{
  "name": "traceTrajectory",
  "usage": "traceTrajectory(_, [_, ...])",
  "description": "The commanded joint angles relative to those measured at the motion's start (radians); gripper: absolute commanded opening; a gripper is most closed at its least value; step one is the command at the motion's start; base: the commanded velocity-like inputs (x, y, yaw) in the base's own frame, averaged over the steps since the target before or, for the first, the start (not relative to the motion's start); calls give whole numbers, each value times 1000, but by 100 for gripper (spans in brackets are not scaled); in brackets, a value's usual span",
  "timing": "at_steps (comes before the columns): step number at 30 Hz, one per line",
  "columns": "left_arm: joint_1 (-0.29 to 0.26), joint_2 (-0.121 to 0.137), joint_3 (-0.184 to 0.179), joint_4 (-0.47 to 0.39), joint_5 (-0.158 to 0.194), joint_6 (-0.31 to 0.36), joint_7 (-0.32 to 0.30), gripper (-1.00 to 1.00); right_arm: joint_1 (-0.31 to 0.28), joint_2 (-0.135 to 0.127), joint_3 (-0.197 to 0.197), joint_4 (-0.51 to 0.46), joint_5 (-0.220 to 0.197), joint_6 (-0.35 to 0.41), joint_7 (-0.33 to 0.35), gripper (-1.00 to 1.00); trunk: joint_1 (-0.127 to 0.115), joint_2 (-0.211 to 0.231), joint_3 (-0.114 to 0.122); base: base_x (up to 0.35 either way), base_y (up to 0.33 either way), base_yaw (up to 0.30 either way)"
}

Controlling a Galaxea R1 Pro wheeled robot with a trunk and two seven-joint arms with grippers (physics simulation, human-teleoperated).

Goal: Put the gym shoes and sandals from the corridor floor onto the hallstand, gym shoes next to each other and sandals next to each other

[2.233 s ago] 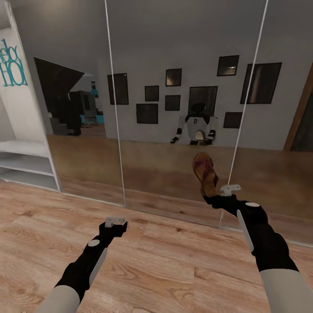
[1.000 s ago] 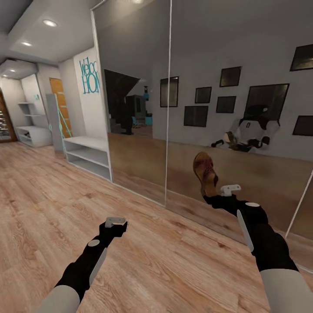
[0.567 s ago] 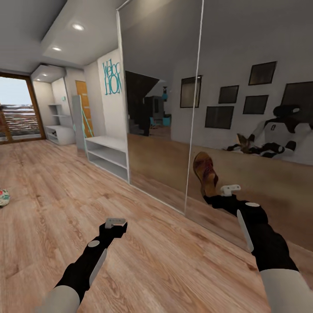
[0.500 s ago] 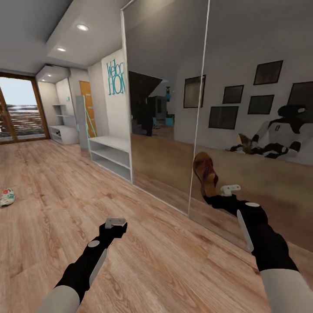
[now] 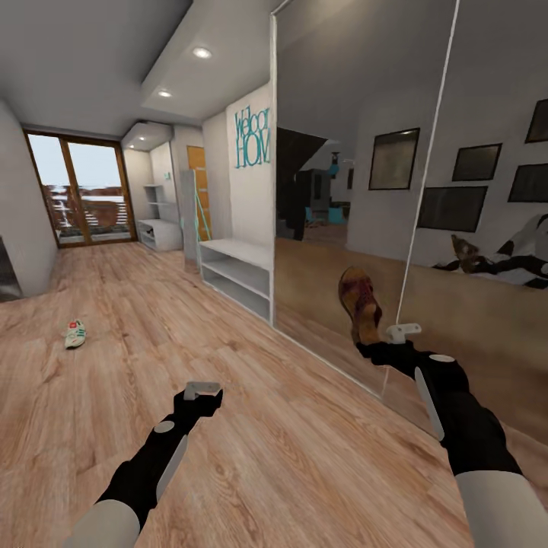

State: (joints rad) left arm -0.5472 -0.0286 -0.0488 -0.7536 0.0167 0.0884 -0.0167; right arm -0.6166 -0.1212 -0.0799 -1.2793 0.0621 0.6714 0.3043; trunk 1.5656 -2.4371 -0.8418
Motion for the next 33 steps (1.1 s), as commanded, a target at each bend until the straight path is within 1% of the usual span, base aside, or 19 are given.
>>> traceTrajectory(1, [0, 0, 0, -1, 2, 5, -2, 100, -1, 0, -1, -2, 2, 7, 4, -100, 0, 0, -1, 221, 243, 288])
traceTrajectory(5, [0, 0, 0, -1, 2, 5, -2, 100, -1, 0, -1, -1, 2, 6, 5, -100, 0, 0, 0, 221, 243, 142])
traceTrajectory(21, [0, -7, 0, -1, 2, 5, -2, 100, 0, 0, -1, 2, 2, 5, 6, -100, 0, 0, 0, 224, 241, 9])
traceTrajectory(33, [0, -7, 0, -1, 2, 5, -2, 100, -1, 0, -1, 1, 2, 5, 6, -100, 0, 0, -11, 241, 229, 194])
